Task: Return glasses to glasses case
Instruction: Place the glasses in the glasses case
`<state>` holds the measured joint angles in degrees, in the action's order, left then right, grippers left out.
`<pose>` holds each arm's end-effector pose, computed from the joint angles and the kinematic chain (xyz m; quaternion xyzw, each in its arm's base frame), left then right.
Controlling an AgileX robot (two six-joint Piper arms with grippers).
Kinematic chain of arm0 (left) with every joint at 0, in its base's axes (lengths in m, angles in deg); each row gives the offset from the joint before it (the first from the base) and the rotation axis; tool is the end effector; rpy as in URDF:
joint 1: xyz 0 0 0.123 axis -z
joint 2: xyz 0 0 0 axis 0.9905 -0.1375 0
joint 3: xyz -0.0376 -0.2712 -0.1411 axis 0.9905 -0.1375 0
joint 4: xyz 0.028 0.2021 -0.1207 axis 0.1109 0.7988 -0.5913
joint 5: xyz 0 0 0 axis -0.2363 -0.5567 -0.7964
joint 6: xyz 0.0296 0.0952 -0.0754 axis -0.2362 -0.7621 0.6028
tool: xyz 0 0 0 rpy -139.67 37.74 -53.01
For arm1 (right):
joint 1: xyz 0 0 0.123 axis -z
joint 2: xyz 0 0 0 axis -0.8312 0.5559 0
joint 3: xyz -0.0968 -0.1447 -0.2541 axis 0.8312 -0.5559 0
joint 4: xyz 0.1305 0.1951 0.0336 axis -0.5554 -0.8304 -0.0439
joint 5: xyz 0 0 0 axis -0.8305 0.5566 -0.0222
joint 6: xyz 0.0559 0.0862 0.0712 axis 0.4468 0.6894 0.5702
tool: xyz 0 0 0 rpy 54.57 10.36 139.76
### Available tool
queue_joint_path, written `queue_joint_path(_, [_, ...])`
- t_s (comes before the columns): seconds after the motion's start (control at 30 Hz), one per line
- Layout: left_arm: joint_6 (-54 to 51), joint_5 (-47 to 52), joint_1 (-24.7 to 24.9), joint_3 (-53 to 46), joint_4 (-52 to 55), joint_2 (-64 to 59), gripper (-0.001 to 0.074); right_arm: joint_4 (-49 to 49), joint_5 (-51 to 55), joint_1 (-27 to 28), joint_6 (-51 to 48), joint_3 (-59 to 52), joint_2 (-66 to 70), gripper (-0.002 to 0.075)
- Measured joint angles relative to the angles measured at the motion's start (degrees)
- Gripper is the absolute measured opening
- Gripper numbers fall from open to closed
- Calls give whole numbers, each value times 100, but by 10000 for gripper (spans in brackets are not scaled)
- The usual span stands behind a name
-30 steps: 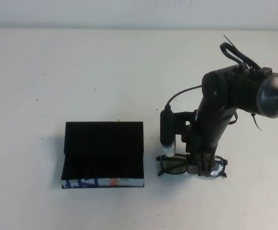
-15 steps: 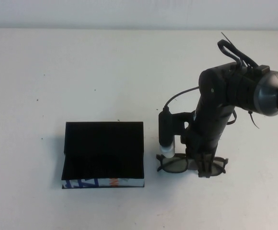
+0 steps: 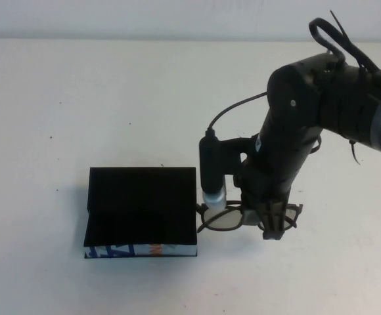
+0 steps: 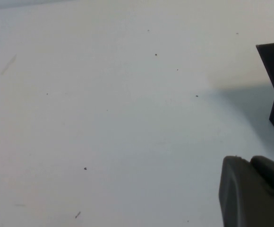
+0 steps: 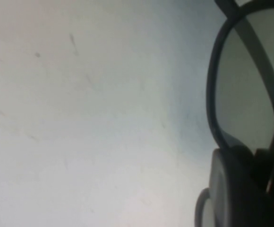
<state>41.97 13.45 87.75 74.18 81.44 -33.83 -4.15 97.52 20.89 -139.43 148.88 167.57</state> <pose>0.0471 -0.0042 0.1620 0.0744 0.7997 -0.0016 0.5958 0.2961 0.2169 0.2417 -0.7342 0.6744 0.0067 0.0780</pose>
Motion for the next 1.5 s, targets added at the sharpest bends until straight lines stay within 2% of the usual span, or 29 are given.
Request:
queue_joint_path(0.3, [0, 0, 0, 0, 0, 0, 1, -57, 444, -991, 261, 1521, 685, 54])
queue_joint_path(0.53, [0, 0, 0, 0, 0, 0, 1, -117, 457, -1380, 381, 2504, 1495, 54])
queue_joint_path(0.8, [0, 0, 0, 0, 0, 0, 1, -226, 486, -1448, 508, 3027, 2007, 54])
queue_joint_path(1.5, [0, 0, 0, 0, 0, 0, 1, -236, 471, -1403, 533, 3104, 2381, 53])
